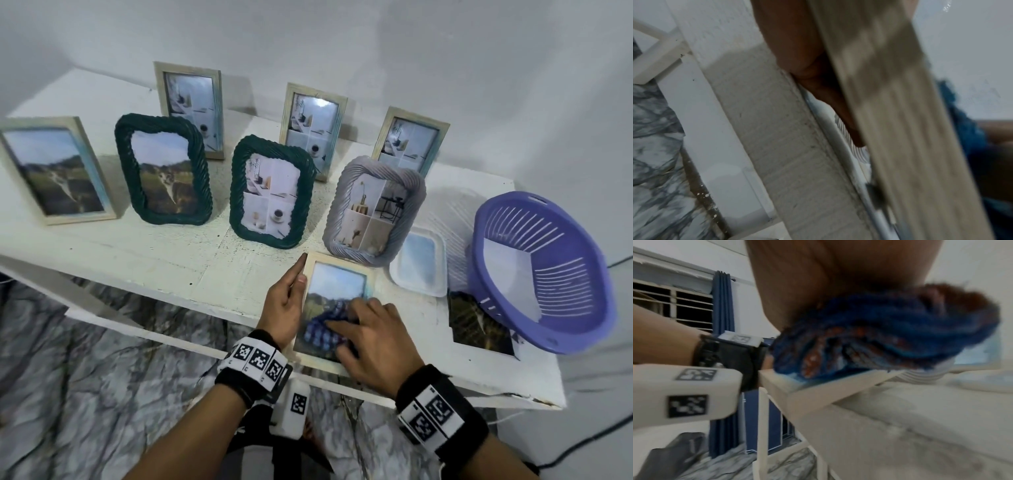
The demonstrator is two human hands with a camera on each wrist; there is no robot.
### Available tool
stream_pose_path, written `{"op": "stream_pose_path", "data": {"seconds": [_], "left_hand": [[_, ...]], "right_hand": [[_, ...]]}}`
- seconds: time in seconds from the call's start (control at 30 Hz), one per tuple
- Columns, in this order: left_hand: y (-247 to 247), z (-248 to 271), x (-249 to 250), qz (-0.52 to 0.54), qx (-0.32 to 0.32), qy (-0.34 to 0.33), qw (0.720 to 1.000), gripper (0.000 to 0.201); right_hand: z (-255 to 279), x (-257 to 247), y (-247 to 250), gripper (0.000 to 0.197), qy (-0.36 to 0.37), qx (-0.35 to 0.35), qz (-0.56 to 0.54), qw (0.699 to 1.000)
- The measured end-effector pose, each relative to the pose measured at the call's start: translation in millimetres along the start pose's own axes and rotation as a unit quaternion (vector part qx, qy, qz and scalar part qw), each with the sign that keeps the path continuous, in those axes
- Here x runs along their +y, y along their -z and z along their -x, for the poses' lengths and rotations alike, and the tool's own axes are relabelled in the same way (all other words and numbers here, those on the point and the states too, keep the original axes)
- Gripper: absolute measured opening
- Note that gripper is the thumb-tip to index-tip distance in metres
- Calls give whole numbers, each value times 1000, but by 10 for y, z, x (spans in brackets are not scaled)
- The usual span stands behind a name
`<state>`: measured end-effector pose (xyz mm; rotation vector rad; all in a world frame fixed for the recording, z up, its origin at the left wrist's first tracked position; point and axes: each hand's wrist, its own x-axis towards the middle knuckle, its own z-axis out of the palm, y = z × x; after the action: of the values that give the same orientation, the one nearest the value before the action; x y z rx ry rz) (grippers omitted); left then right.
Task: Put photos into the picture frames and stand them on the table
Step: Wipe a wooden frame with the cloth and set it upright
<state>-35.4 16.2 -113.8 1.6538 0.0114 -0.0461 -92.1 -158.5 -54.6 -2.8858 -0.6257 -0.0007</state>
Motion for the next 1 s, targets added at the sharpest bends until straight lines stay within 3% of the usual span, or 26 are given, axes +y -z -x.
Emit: {"op": "stream_pose_path", "data": {"seconds": [0.13,0.2,0.43,0.63,0.77,0.83,0.9,1.0], "left_hand": [[-7,-7,-8,5,-6,6,1000,41],[7,-9,-13,11,9,7,1000,41],[5,-7,-6,-8,16,7,1000,40],[8,-14,-38,19,18,24,999,40],[42,7,-15,8,12,10,1000,40],[26,7,-17,-2,10,7,1000,40],[19,0,-23,-4,11,11,1000,41],[28,-3,-28,2,3,18,1000,42]], "right_hand": [[-224,143,45,41,-125,15,34,991],[-342,60,44,44,-139,6,12,990],[-79,-94,8,35,71,-42,-40,996],[-349,-87,50,42,-59,-1,6,998],[-168,-170,33,34,54,-42,-11,998],[-55,-61,92,32,77,-59,-4,995],[-55,104,142,34,40,-46,39,997],[-213,292,194,38,-77,-15,69,995]]}}
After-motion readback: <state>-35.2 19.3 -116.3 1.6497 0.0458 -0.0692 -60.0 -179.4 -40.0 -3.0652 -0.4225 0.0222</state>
